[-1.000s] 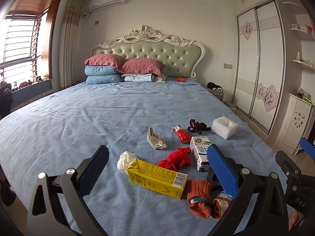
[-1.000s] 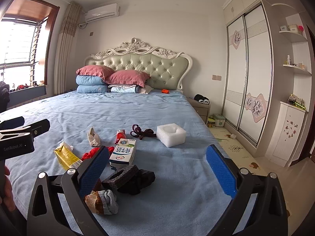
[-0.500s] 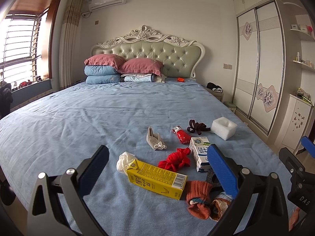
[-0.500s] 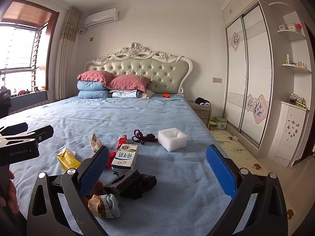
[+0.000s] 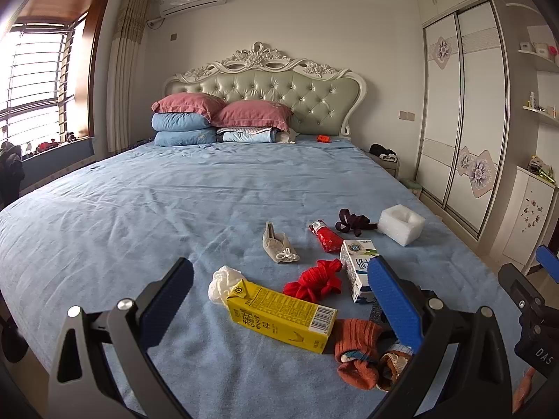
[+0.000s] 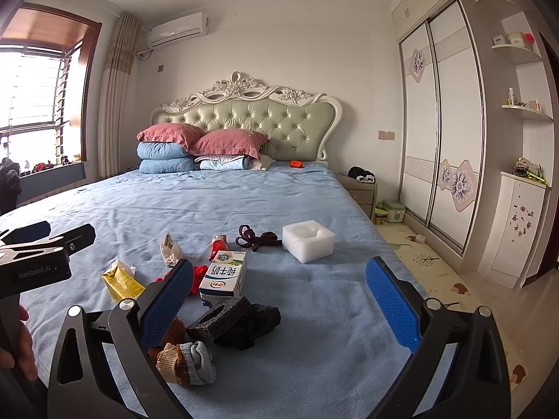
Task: Collect trash
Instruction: 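Move both tools toward the yellow carton and white tissue on the bed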
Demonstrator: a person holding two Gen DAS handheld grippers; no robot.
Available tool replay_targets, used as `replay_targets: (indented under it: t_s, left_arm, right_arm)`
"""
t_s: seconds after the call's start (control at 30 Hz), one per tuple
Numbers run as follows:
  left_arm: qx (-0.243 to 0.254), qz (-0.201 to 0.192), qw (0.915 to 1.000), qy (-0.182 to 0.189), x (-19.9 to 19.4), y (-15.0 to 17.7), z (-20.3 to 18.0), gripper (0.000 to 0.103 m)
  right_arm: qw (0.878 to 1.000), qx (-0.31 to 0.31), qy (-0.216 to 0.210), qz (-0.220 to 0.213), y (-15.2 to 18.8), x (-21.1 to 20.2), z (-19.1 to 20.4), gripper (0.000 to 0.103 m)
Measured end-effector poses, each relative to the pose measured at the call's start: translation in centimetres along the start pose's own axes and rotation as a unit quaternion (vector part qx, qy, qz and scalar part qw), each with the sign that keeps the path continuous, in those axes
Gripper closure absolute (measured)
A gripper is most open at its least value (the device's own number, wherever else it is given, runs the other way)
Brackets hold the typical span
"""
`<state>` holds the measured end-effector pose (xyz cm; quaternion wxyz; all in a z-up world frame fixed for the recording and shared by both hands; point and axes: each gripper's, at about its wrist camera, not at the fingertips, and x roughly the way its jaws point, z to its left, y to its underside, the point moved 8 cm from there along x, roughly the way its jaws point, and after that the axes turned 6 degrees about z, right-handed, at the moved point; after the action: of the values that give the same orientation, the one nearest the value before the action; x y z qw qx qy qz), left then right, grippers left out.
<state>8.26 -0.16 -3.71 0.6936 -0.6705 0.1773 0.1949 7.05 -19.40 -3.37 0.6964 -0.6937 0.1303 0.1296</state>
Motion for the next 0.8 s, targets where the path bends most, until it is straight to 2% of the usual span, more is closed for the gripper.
replay_targets:
  t_s: [0.23,0.8]
  left_arm:
    - [0.006,0.007,1.0,-0.003,0.3,0.4,0.1,0.004]
    - [-0.015,0.034,0.9993,0.006,1.1,1.2,0.7,0.004]
  right_arm:
    - [1.0,-0.007,0.001,0.002,0.2,0.1,0.3,0.008]
    - [1.0,-0.006,-0.006,0.015,0.9,0.7,0.5,0.008]
